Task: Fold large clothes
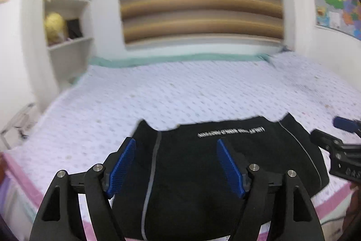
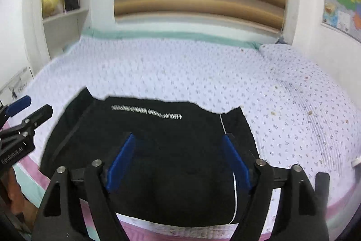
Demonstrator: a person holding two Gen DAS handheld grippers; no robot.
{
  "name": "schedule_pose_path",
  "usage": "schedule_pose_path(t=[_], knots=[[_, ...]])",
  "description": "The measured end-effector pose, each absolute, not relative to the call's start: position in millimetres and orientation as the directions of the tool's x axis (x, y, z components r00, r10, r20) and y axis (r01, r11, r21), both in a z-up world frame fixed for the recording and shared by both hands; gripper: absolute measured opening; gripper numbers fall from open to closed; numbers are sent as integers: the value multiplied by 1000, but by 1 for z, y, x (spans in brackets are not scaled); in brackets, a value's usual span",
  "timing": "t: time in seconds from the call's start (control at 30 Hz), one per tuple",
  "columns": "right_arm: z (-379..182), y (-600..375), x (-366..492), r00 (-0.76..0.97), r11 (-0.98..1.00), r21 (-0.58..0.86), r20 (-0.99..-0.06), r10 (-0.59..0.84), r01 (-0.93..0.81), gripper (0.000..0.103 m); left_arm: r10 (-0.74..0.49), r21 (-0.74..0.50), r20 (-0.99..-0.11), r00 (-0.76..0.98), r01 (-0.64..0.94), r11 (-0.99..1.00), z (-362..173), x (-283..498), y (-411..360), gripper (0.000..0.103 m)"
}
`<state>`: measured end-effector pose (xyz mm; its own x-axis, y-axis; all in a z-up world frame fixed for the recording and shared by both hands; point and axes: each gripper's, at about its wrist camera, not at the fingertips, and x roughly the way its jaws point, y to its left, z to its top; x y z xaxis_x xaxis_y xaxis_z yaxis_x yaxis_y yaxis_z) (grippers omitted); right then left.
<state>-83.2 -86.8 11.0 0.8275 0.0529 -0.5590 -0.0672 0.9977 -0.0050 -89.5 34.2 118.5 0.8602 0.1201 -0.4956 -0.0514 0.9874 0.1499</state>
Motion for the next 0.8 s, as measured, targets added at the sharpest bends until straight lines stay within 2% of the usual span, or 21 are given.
schedule_pose_path(t=[0.07, 0.17, 0.37, 0.6, 0.8], knots=[[10, -85, -90, 833, 998, 7, -551, 53, -59, 83, 151, 173, -472, 869, -76, 982, 124, -102, 29, 76], [8, -84, -101, 834, 999, 3, -549, 46, -54, 83, 127, 169, -476, 870, -51, 984, 121, -114, 22, 76], [-10, -84, -105, 804, 999, 17, -593, 46, -45, 83, 123, 193, -477, 870, -33, 981, 94, -119, 12, 76], [-27, -74, -113, 783, 999, 23, -620, 43, -37, 83, 103, 183, -523, 846, -7, 983, 75, -126, 15, 76], [-32, -78, -123, 777, 999, 45, -627, 51, -30, 83, 135, 177, -540, 831, -45, 983, 68, -129, 24, 76]])
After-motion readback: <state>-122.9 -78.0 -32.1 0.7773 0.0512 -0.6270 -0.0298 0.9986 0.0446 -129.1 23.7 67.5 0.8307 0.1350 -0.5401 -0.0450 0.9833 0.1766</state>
